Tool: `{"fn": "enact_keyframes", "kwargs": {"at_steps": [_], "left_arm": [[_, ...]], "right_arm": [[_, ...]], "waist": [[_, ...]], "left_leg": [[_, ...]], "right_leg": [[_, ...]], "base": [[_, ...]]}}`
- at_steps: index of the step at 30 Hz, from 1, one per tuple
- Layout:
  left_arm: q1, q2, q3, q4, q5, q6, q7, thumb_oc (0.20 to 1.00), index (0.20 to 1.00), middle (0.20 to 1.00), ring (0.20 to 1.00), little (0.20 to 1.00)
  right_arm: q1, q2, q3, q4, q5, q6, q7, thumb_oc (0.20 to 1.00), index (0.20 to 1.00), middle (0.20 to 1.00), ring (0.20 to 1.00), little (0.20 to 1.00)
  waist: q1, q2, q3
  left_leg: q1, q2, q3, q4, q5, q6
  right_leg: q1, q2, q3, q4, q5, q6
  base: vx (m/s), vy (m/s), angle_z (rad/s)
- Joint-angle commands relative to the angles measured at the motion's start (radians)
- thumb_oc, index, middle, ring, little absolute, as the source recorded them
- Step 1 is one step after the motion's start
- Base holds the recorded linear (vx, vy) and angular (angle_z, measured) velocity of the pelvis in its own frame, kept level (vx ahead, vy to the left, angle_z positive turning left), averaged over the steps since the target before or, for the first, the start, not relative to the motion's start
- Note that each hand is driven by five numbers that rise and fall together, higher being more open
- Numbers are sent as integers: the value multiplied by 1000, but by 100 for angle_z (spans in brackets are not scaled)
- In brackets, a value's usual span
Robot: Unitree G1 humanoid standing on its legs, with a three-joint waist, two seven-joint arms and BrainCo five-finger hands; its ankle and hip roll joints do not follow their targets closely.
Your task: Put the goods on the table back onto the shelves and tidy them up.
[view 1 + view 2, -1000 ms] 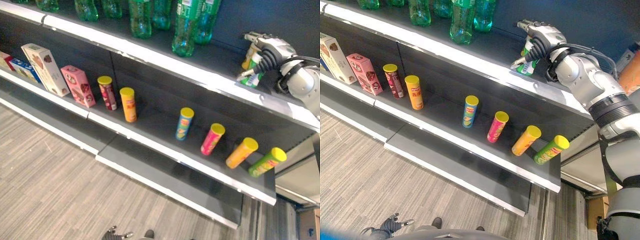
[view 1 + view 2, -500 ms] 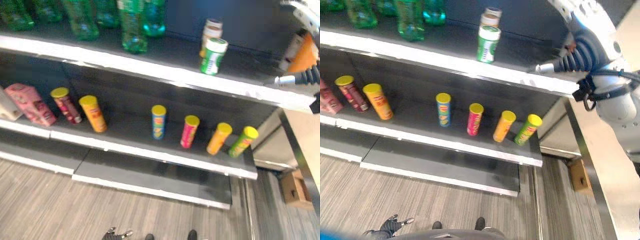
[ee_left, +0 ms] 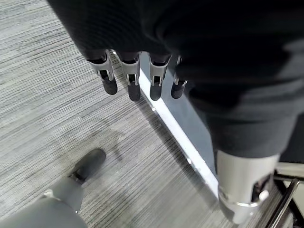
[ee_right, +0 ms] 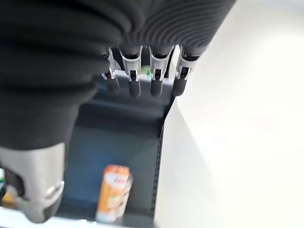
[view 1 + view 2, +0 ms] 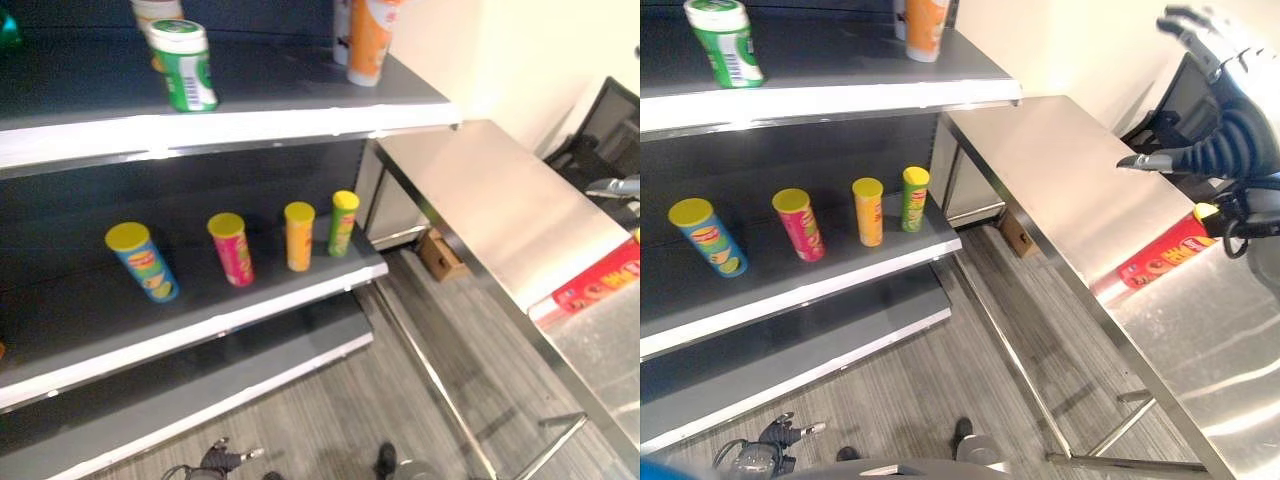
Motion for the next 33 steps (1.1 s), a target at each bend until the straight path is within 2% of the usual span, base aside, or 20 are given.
{"fn": "enact_keyframes", "kwargs": {"at_steps": [1,3,5,7,8,10,12,14,15,17,18,19,20,21,22,23,25,27,30,33], "left_arm": [[-47,26,22,5,23,-14,-3,1000,1000,1000,1000,1000],[-47,27,28,9,22,-13,-3,1000,1000,1000,1000,1000],[-47,21,43,19,15,-10,-4,1000,1000,1000,1000,1000],[-45,15,56,25,8,-9,-3,1000,1000,1000,1000,1000],[-42,12,60,24,3,-9,-5,1000,1000,1000,1000,1000],[-35,-9,64,22,-2,-6,-5,1000,1000,1000,1000,1000],[-31,-13,67,16,-7,-5,-9,1000,1000,1000,1000,1000],[-36,-19,67,7,-18,-3,-10,1000,1000,1000,1000,1000],[-37,-18,66,7,-18,-3,-10,1000,1000,1000,1000,1000],[-43,-29,60,-3,-29,-3,-11,1000,1000,1000,1000,1000],[-45,-35,48,-16,-46,-10,-17,1000,1000,1000,1000,1000],[-45,-34,51,-16,-46,-10,-18,1000,1000,1000,1000,1000],[-49,-35,36,-27,-54,-15,-20,1000,1000,1000,1000,1000],[-58,-36,21,-27,-61,-19,-25,1000,1000,1000,1000,1000],[-65,-40,4,-24,-55,-18,-28,1000,1000,1000,1000,1000],[-71,-37,-1,-30,-58,-21,-30,1000,1000,1000,1000,1000],[-74,-41,-17,-22,-45,-22,-32,1000,1000,1000,1000,1000],[-79,-44,-31,-12,-33,-20,-32,1000,1000,1000,1000,1000],[-83,-44,-40,-5,-16,-21,-24,1000,1000,1000,1000,1000],[-36,-32,-28,-30,3,-38,-17,1000,1000,1000,1000,1000]], "right_arm": [[-9,-11,-97,82,-1,37,-25,1000,1000,1000,1000,1000],[36,-9,-140,81,8,38,-22,1000,1000,1000,1000,1000],[75,0,-177,102,18,48,-21,1000,1000,1000,1000,1000],[121,5,-223,110,24,51,-20,1000,1000,1000,1000,1000],[152,8,-248,112,24,52,-20,1000,1000,1000,1000,1000],[255,32,-353,112,24,49,-31,1000,1000,1000,1000,1000],[284,48,-387,118,35,42,-43,1000,1000,1000,1000,1000],[308,68,-419,120,47,42,-52,1000,1000,1000,1000,1000],[311,69,-422,119,48,42,-52,1000,1000,1000,1000,1000],[305,81,-423,143,60,46,-58,1000,1000,1000,1000,1000],[277,77,-389,172,80,54,-57,1000,1000,1000,1000,1000],[269,76,-383,175,80,53,-57,1000,1000,1000,1000,1000],[259,72,-371,186,89,54,-55,1000,1000,1000,1000,1000],[257,73,-375,204,110,60,-46,1000,1000,1000,1000,1000],[238,72,-359,229,115,58,-58,1000,1000,1000,1000,1000],[215,68,-333,252,118,62,-55,1000,1000,1000,1000,1000],[172,98,-282,276,137,66,-49,1000,1000,1000,1000,1000],[130,114,-229,309,140,72,-45,1000,1000,1000,1000,1000],[52,133,-135,366,176,71,-42,1000,1000,1000,1000,1000],[59,175,-127,428,229,68,-31,1000,1000,1000,1000,1000]], "waist": [[42,5,-15],[46,-1,-19],[39,-5,-24],[32,-2,-25],[28,1,-24],[2,22,-17],[-10,34,-11],[-11,34,11],[-11,33,13],[-2,32,42],[30,25,67],[22,24,64],[38,22,69],[42,33,69],[44,39,68],[51,51,63],[45,78,47],[44,90,31],[50,95,23],[71,93,26]], "left_leg": [[57,-47,-66,10,-198,19],[61,-42,-59,10,-195,12],[71,-21,-48,10,-184,-7],[76,-1,-48,10,-167,-27],[77,10,-50,10,-160,-37],[82,57,-60,10,-125,-71],[87,77,-65,11,-95,-84],[58,105,-81,104,-96,-91],[53,109,-84,117,-102,-93],[7,118,-125,235,-114,-93],[-47,74,-222,288,-111,-70],[-56,73,-228,294,-113,-68],[-89,18,-311,275,-135,-55],[-100,-27,-380,208,-132,-54],[-122,-48,-400,174,-108,-50],[-110,-53,-418,130,-109,-51],[-70,-70,-432,62,-82,-40],[-32,-78,-412,10,-72,-35],[-13,-84,-383,10,-86,-28],[-4,-93,-384,10,-96,-16]], "right_leg": [[-8,26,22,-13,-40,14],[-3,35,23,-29,-53,11],[-3,58,14,-32,-120,-4],[2,78,11,-32,-162,-21],[5,90,13,-32,-175,-31],[17,141,29,-32,-231,-75],[27,167,41,-32,-255,-99],[45,185,47,-32,-277,-128],[46,186,46,-32,-278,-130],[64,196,51,-32,-291,-152],[60,193,55,-32,-283,-161],[57,191,50,-32,-283,-160],[51,186,56,-32,-274,-157],[43,187,63,-32,-263,-146],[37,184,59,-32,-255,-143],[34,186,72,-32,-253,-135],[38,181,81,-32,-253,-128],[39,176,85,-32,-253,-122],[46,160,93,-32,-251,-112],[48,149,90,-32,-246,-106]], "base": [[36,-290,-41],[38,-235,-44],[50,-351,-37],[50,-347,-16],[63,-495,-11],[66,-588,1],[42,-388,17],[12,-295,10],[-3,-209,5],[-20,-190,12],[-47,-135,17],[-69,-65,6],[20,57,-39],[26,95,-52],[74,154,-33],[77,153,1],[188,241,-54],[183,225,-50],[107,147,-31],[78,105,-25]]}}
